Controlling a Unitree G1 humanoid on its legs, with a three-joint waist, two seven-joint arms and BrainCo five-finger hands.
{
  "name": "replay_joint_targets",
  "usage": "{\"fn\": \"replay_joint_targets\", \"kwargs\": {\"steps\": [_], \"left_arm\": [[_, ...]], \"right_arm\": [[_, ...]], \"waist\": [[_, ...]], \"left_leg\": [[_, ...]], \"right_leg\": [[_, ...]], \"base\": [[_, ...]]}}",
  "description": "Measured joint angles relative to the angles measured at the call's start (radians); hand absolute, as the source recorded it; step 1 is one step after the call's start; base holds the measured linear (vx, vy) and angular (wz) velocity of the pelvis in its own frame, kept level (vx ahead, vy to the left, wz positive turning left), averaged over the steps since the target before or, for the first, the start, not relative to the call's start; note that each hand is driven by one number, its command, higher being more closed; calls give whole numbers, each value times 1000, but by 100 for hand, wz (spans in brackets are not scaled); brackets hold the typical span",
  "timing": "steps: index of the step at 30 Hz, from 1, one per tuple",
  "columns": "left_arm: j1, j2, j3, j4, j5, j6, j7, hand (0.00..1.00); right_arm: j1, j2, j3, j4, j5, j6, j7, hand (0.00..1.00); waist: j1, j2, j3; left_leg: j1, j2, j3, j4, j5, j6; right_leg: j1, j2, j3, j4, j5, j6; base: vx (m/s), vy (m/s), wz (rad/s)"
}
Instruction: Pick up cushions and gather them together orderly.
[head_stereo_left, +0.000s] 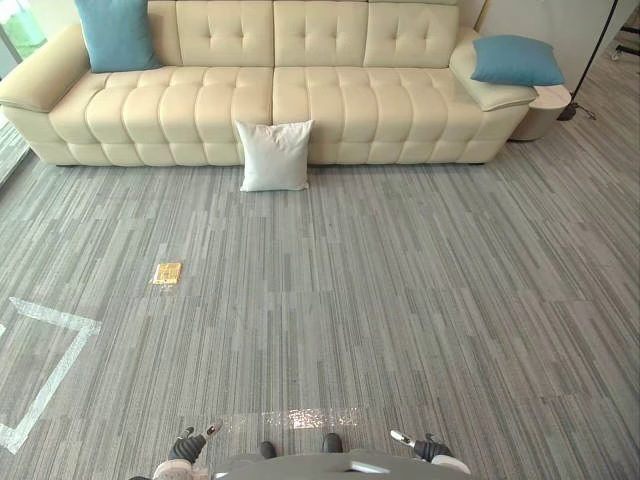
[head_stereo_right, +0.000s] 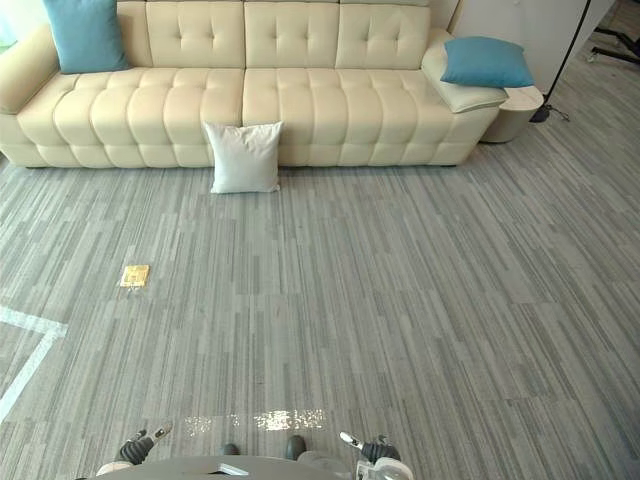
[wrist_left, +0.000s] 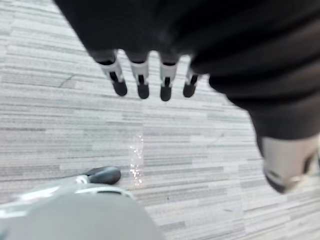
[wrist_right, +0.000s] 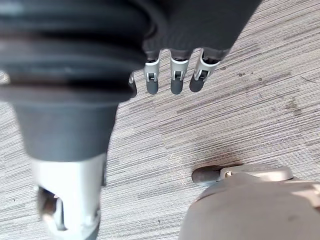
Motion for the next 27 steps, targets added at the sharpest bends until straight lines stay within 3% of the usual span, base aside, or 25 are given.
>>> {"fn": "replay_joint_targets", "kwargs": {"steps": [27], "left_arm": [[-2, 2, -1, 18, 1, 1, -2, 0]], "right_arm": [[-1, 1, -23, 25, 0, 1, 4, 0]], "waist": [[-1, -1, 0]], "left_leg": [[-1, 0, -1, 0, 0, 0]], "right_leg": [[0, 0, -1, 0, 0, 0]], "base": [[0, 0, 0]]}}
